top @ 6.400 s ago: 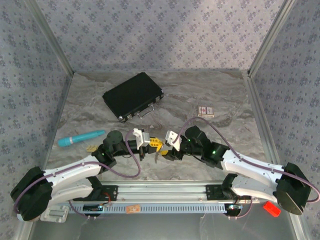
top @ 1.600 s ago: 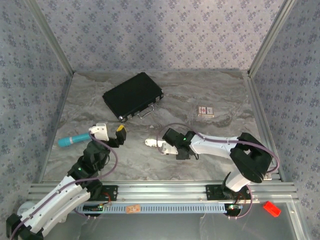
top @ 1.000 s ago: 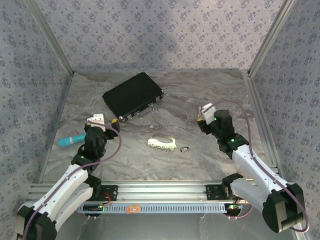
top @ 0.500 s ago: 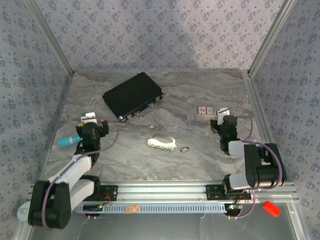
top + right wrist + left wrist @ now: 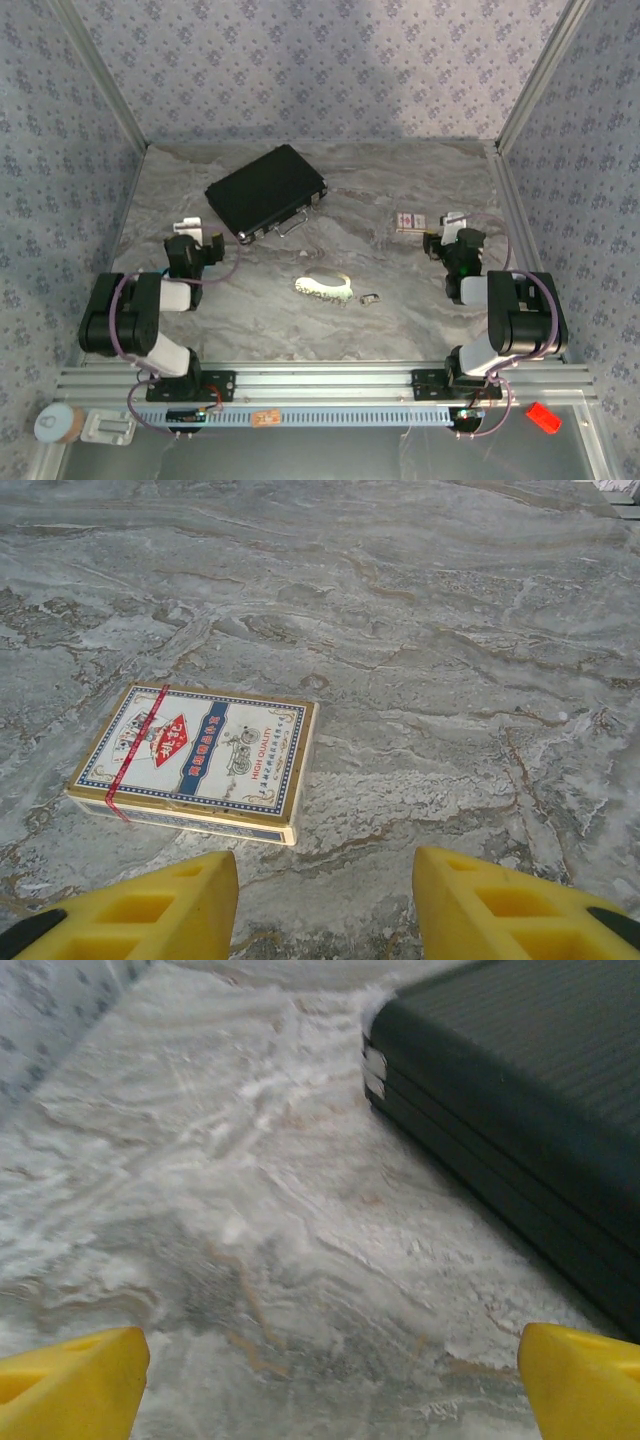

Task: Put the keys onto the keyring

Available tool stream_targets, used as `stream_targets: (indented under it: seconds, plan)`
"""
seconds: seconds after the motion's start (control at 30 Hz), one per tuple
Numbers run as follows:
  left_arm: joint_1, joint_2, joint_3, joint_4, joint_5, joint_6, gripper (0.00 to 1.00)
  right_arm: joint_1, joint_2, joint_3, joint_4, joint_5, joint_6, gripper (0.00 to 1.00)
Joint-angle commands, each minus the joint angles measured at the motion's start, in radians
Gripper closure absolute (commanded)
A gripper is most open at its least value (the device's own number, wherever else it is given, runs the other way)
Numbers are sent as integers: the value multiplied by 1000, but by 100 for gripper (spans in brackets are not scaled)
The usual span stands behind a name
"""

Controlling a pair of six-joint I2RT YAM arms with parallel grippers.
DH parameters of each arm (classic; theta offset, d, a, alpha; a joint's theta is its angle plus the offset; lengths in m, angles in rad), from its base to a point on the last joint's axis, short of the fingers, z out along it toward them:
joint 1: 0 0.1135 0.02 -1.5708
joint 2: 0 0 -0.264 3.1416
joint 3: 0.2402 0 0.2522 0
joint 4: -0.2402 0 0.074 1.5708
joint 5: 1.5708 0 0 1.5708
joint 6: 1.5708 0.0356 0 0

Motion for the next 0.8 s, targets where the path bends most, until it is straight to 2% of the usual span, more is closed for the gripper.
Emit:
stream_targets:
  seconds: [0.0,0.07,0.6,0.63,0.67,0.7,0.77]
  plan:
    - [7,12,71,24,52,8,0,-9,11,25,6,-25,22,48]
    - [21,2,90,-37,32,-17,0,-9,11,26,6,-23,22,48]
    - [37,9,101,-50,73,-24,0,-6,12,29,1,0,26,43]
    - [37,8,101,-50,71,-24,0,-4,12,29,1,2,25,39]
    - [38,7,98,-48,73,-23,0,-4,11,29,1,2,24,23]
    - [37,8,97,-45,73,-24,0,-4,12,29,1,5,24,2]
    - [37,7,96,-43,74,-24,0,3,11,32,-4,49,33,1]
